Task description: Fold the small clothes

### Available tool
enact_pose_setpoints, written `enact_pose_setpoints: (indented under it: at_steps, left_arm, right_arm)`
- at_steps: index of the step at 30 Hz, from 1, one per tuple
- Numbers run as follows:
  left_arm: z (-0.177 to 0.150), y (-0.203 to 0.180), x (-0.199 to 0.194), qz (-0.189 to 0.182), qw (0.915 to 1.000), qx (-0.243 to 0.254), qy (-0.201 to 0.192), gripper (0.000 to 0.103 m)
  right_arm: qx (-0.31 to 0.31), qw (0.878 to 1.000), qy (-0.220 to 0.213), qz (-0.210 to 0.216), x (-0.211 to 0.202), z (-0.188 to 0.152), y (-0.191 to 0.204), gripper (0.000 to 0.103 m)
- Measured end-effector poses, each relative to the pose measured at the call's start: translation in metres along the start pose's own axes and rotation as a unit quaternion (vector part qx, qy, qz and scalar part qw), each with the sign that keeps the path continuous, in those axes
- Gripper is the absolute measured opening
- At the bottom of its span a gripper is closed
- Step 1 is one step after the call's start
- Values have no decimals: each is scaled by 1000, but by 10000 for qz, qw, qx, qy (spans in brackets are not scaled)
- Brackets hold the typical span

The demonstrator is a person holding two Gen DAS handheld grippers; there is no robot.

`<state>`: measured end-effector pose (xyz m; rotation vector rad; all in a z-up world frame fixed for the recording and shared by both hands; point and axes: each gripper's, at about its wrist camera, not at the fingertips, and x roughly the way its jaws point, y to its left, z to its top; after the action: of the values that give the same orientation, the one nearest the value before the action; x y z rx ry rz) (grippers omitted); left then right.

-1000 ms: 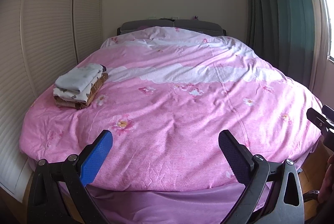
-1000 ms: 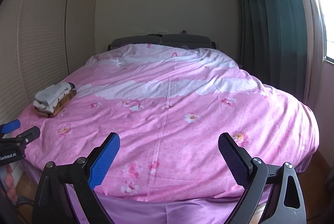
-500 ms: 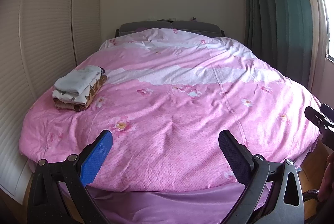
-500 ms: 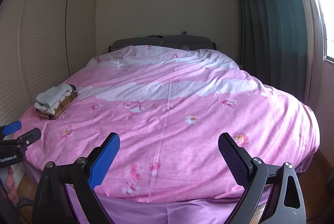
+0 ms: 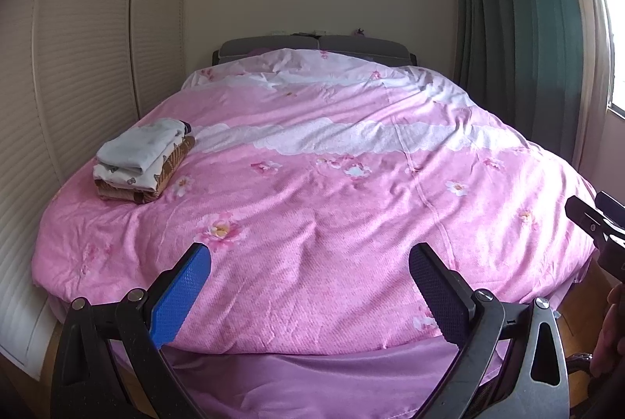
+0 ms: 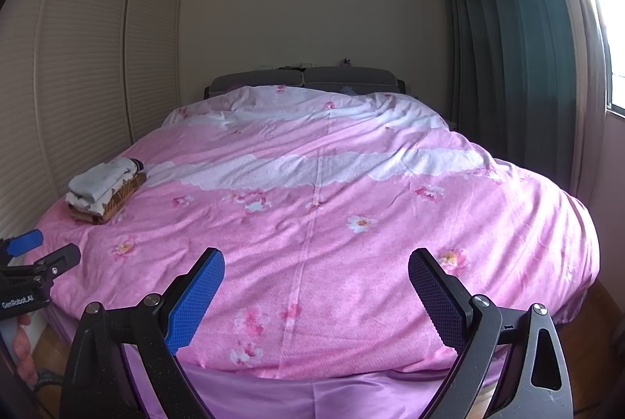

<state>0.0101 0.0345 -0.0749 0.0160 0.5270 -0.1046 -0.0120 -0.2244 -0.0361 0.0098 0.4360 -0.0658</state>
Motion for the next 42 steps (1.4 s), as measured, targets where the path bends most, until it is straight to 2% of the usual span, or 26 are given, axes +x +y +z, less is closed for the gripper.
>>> enact_pose_setpoints:
  at_steps: [13,32,42]
  left_arm:
    - [-4,0,2,53,10000,-35,5,103]
    - [-3,0,3,-51,9998,-197,33,103]
    - [-4,-1,-2,-119,9997,-193,-119,103]
  right_arm:
    - [16,10000,29,8,1,2,2,96]
    - [26,10000,63,10,2,3,5,96]
    - [43,10000,67,8,2,2,7,96]
